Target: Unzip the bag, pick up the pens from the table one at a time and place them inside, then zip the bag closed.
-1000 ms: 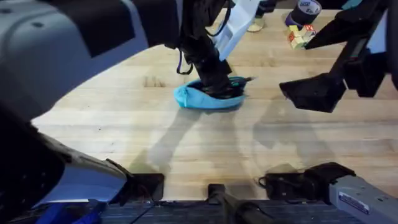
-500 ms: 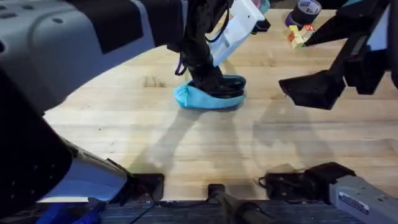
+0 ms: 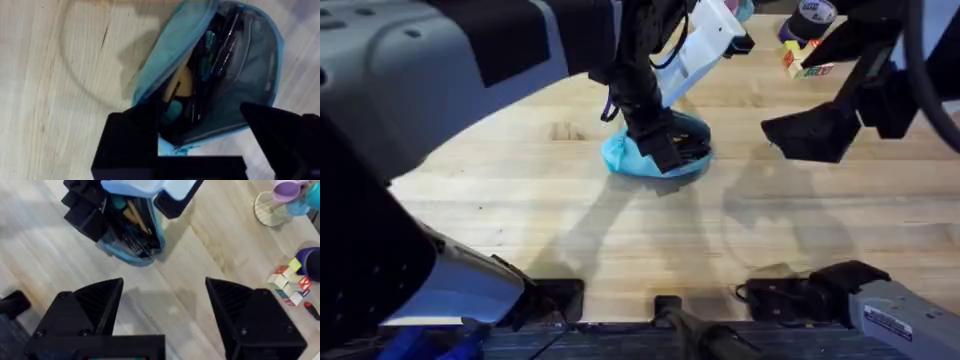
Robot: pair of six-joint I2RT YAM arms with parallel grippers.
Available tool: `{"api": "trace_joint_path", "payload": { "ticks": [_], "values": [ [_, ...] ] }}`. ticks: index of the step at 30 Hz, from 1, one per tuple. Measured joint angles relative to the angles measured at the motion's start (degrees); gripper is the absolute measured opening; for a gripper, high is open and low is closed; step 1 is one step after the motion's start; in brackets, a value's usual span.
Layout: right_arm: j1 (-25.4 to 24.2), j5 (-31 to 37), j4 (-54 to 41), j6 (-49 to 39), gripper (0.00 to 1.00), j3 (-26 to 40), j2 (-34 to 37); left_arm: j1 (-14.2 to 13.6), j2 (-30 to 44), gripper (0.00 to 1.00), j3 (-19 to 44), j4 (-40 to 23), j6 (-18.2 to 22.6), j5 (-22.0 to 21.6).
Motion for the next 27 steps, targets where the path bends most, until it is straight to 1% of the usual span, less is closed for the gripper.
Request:
{"api": "trace_joint_path", "payload": {
  "ticks": [4,7,9,13,16,18,21,24,27],
  "values": [
    [0.0,0.0,1.4,0.0,0.997,0.0,0.6,0.1,-2.1,0.994,0.0,-0.4,0.0,0.1],
    [0.0,-0.1,2.0,-0.2,0.997,0.0,1.6,0.5,-6.2,0.994,0.0,-1.3,0.0,0.1],
    [0.0,-0.8,2.2,-0.2,0.997,0.0,2.4,1.2,-9.6,0.994,0.0,-1.8,0.0,0.1],
    [0.1,-3.8,2.4,-0.2,0.997,0.0,4.1,3.7,-16.0,0.993,0.0,-2.6,0.0,0.4],
    [1.0,-5.9,2.6,-0.2,0.997,0.0,5.6,6.1,-20.1,0.993,0.0,-5.3,0.2,1.6],
    [1.9,-6.6,2.7,-0.2,0.997,0.0,6.5,7.6,-22.4,0.993,0.0,-7.7,1.1,2.5],
    [4.1,-7.4,3.6,-0.1,0.997,0.0,7.8,9.9,-25.3,0.993,0.0,-11.6,2.7,3.3],
    [7.1,-7.6,6.0,0.0,0.997,0.0,8.7,12.1,-26.6,0.993,0.0,-15.2,3.6,3.8],
    [10.7,-7.8,8.4,1.2,0.997,0.0,9.5,14.0,-26.5,0.993,0.0,-15.8,4.0,4.1]
  ]
}}
